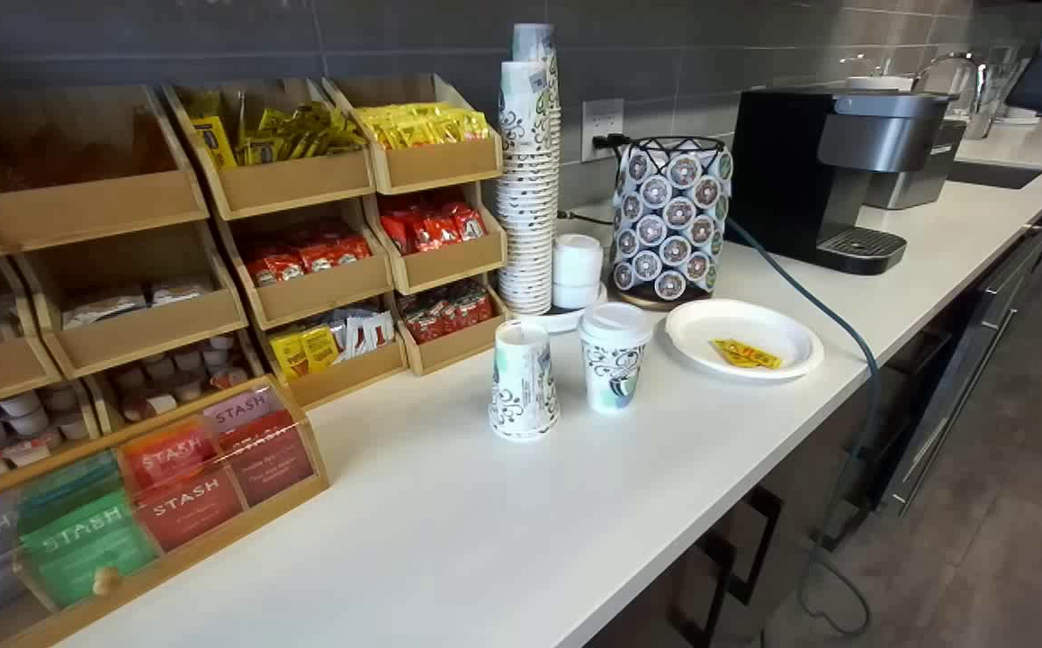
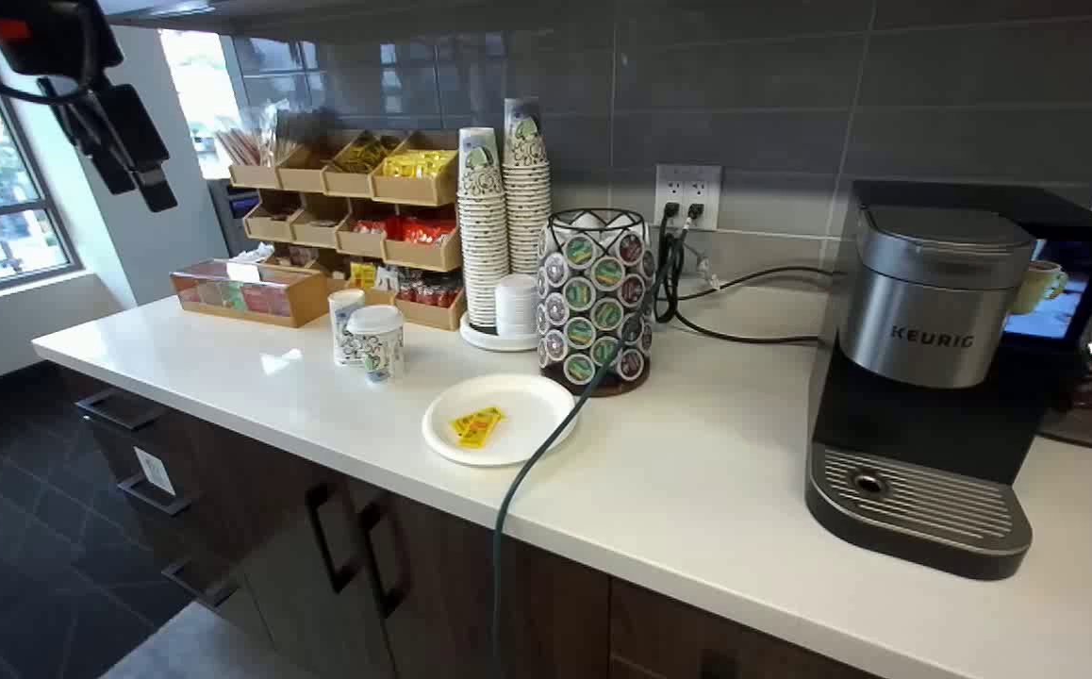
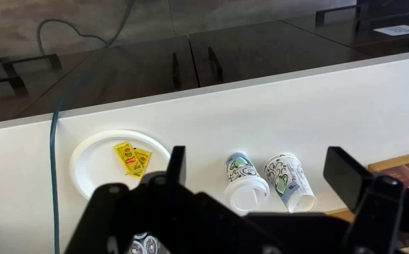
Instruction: Pick up the styrofoam cup with a lid and move it slightly to the left
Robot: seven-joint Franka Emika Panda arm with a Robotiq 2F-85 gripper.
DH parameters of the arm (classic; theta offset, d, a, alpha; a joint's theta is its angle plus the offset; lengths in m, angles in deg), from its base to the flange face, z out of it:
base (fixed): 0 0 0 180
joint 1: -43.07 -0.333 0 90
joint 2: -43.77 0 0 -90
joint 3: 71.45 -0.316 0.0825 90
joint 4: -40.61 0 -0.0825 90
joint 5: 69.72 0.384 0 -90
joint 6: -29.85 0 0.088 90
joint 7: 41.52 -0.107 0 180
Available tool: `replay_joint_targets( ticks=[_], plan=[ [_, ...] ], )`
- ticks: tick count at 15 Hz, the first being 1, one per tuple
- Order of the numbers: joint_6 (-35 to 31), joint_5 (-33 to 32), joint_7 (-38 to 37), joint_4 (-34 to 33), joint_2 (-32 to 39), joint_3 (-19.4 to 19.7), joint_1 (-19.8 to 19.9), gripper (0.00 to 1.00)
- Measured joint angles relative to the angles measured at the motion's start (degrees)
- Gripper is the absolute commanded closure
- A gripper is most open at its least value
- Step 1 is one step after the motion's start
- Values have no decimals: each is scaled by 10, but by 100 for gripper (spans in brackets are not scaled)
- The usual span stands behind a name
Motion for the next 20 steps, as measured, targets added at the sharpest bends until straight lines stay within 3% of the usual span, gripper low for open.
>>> replay_joint_targets(
  ticks=[13, 20],
  plan=[
    [-3, -1, 0, -1, 1, -1, 0, 0],
    [-118, -6, -25, -60, 114, -46, 3, 0]
  ],
)
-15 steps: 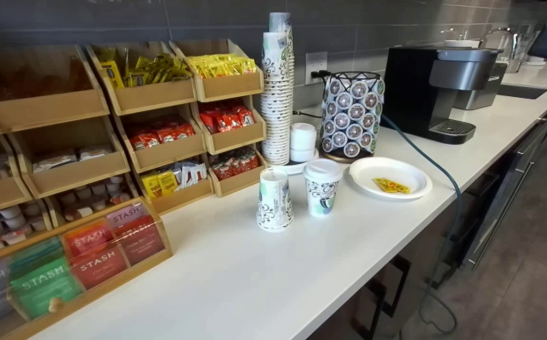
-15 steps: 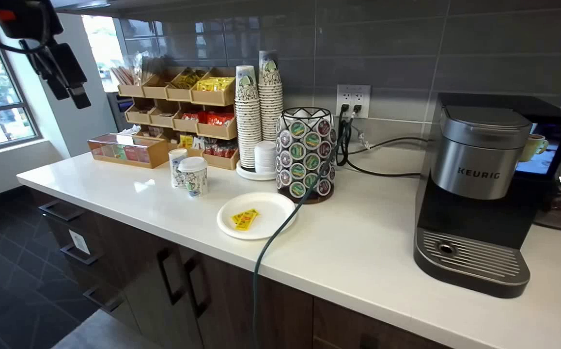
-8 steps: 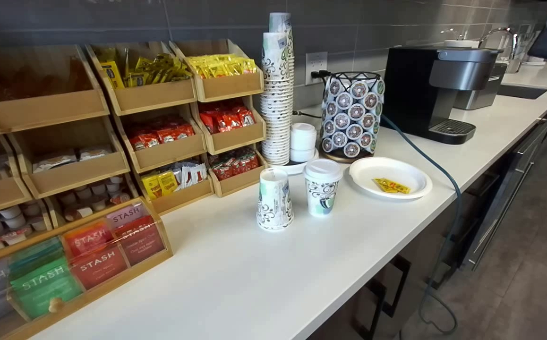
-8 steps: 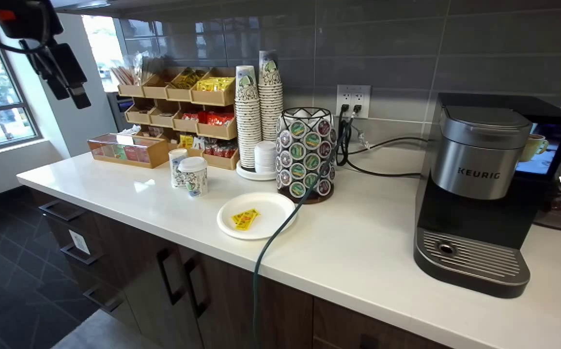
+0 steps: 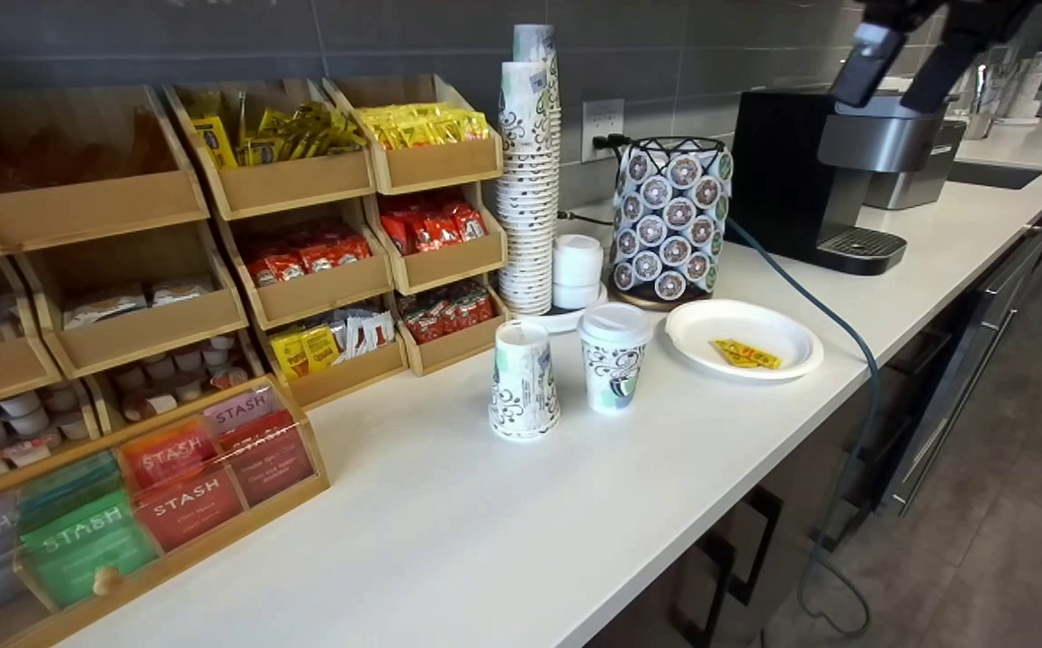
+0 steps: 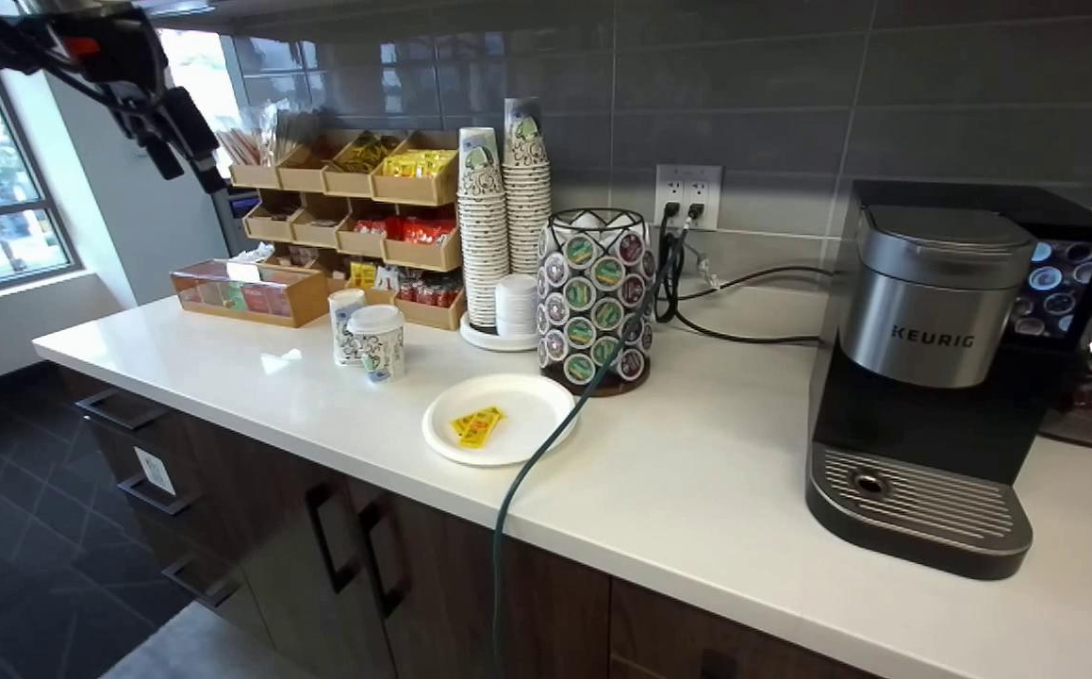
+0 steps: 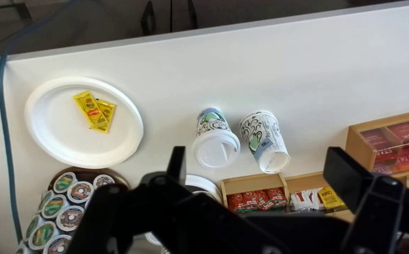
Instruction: Pick up the styrofoam cup with a lid and move it slightly to the left
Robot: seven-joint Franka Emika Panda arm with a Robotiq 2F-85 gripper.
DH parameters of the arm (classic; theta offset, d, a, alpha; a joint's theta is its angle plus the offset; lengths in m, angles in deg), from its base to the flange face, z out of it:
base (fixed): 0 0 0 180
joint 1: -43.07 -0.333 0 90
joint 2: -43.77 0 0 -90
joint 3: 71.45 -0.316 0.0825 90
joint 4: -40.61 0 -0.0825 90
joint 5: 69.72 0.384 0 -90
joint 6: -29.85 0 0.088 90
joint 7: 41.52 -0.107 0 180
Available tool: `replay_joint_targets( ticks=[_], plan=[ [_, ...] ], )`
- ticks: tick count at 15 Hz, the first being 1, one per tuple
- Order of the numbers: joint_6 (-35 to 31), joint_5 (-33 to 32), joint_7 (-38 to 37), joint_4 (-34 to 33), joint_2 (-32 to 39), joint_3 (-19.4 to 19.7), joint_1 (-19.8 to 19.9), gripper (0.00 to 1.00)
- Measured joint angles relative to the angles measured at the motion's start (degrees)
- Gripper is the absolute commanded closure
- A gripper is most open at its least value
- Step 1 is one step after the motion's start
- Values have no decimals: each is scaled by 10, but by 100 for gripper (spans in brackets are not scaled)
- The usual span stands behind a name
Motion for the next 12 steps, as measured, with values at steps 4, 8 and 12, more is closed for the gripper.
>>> replay_joint_targets(
  ticks=[4, 8, 12],
  plan=[
    [-49, -28, -21, -44, 107, -8, 7, 0],
    [-82, -75, -68, -83, 203, -8, 15, 0],
    [-114, -105, -108, -124, 285, -5, 13, 0]
  ],
)
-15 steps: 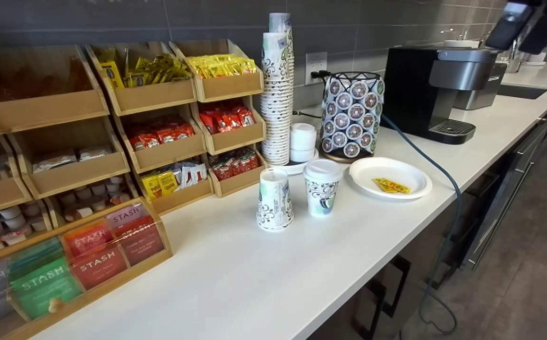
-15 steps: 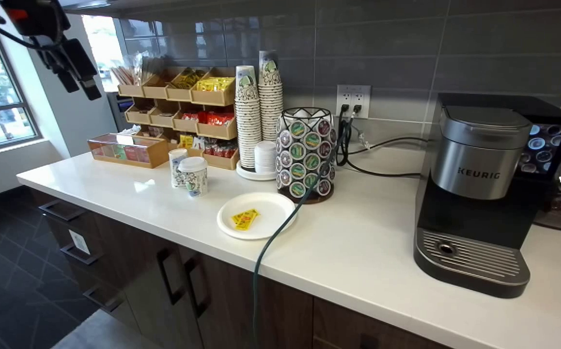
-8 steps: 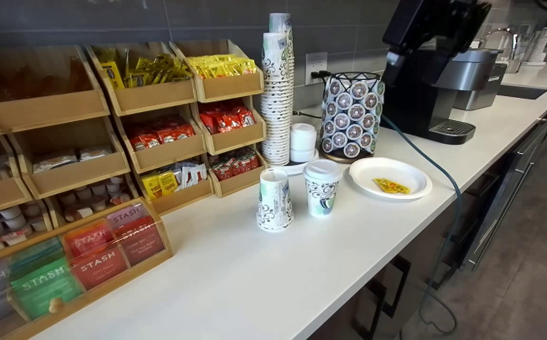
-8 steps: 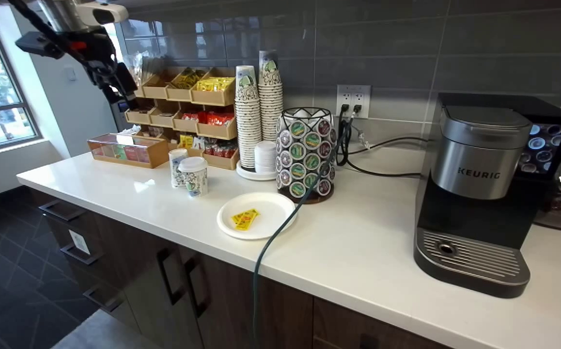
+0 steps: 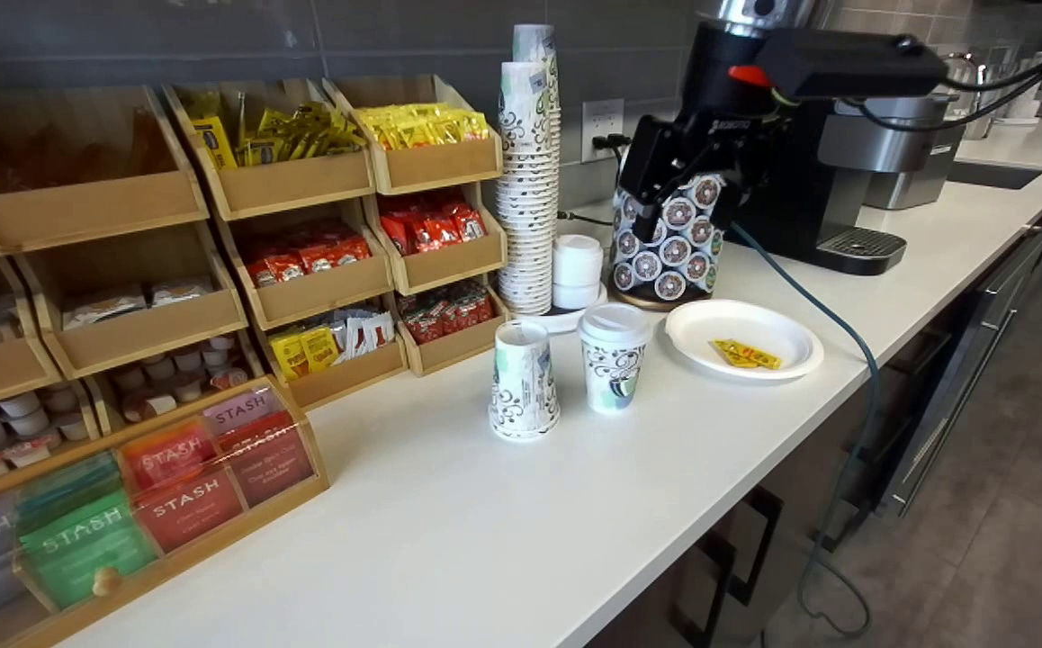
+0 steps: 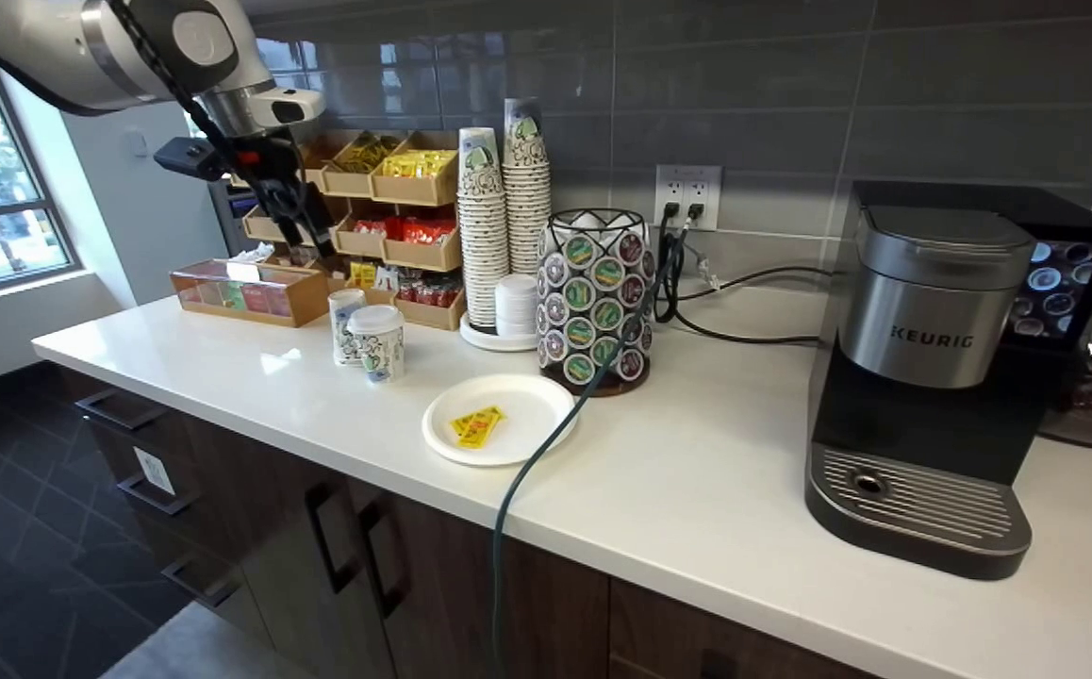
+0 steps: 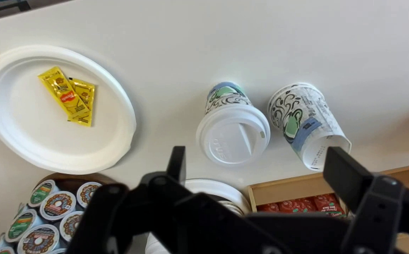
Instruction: Pick up the styrofoam cup with a lid and move it slightly to the left
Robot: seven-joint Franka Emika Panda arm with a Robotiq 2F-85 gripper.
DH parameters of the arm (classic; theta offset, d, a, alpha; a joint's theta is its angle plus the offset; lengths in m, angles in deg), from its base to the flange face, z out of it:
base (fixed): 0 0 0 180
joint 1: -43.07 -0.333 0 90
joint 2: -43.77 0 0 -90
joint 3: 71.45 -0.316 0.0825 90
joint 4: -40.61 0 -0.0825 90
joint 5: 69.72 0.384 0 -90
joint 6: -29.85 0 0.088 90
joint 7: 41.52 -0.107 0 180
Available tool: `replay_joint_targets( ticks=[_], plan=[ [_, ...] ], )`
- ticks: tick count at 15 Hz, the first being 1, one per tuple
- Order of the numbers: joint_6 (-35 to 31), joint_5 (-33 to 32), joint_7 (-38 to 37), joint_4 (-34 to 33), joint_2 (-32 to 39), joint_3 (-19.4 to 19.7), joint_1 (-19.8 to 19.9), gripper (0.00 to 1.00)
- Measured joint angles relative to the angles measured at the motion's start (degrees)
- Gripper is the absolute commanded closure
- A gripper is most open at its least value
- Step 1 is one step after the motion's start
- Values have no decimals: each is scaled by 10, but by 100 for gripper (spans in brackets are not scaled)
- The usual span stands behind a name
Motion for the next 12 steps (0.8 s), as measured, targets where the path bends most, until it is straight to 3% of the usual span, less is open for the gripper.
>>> replay_joint_targets(
  ticks=[3, 12],
  plan=[
    [-13, -8, -4, -16, 32, 9, -7, 0],
    [-15, -14, -4, -22, 30, 19, -15, 0]
  ],
)
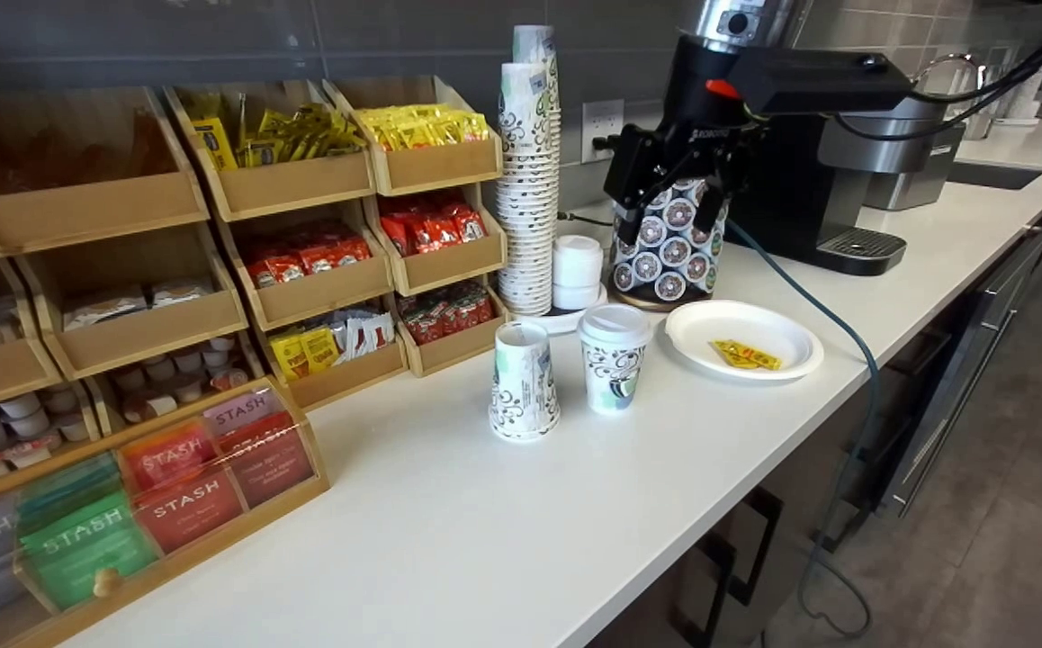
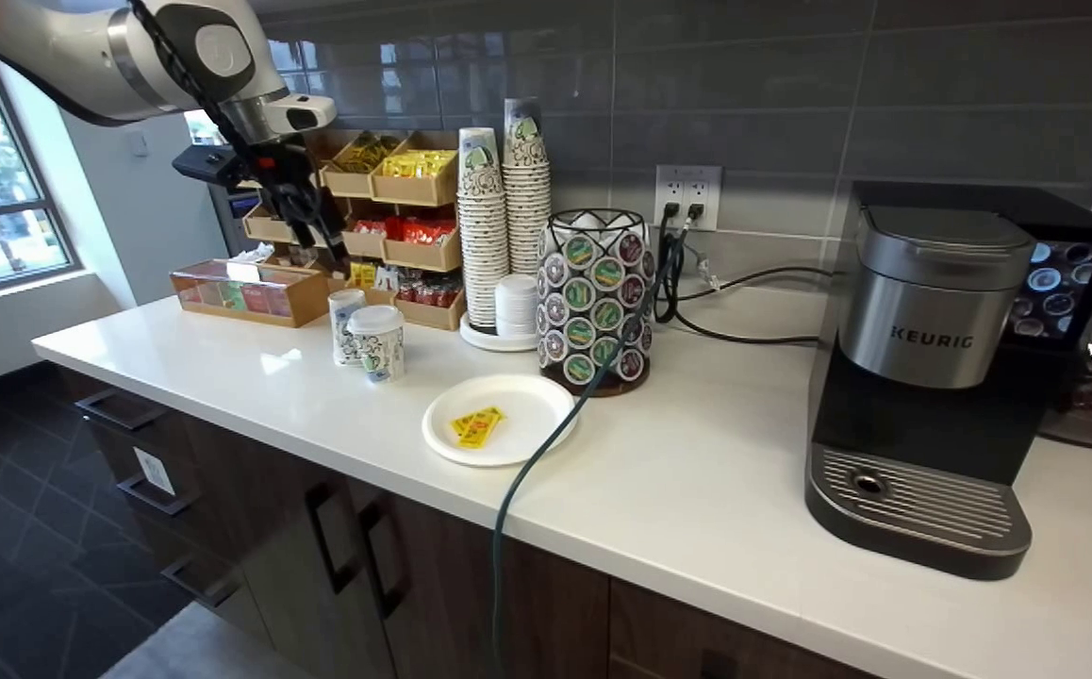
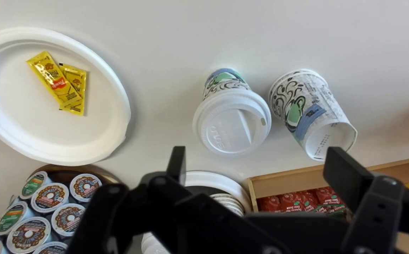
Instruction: Pick up the styrofoam cup with a lid and move it slightly to the left
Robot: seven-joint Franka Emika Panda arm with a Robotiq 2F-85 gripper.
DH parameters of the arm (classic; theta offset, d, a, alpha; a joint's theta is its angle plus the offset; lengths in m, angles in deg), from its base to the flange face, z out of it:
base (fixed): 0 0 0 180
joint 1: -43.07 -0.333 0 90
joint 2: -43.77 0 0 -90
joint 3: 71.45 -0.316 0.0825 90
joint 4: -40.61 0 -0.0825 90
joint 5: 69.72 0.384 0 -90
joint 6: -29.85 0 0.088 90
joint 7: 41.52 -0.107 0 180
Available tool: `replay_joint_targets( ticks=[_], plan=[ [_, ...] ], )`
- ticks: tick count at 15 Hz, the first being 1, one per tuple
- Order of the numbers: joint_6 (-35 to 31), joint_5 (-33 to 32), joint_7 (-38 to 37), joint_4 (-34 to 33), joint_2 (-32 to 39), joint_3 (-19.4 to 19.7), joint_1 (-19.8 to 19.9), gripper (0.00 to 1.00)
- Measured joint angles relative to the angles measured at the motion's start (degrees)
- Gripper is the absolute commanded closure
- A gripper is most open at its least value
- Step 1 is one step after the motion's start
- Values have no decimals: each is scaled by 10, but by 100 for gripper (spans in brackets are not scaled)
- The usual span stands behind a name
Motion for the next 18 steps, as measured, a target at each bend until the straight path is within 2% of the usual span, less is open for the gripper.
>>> replay_joint_targets(
  ticks=[9, 18],
  plan=[
    [-1, -33, 2, -79, 111, 30, -21, 0],
    [-1, 9, 56, -138, 199, 54, -27, 0]
  ],
)
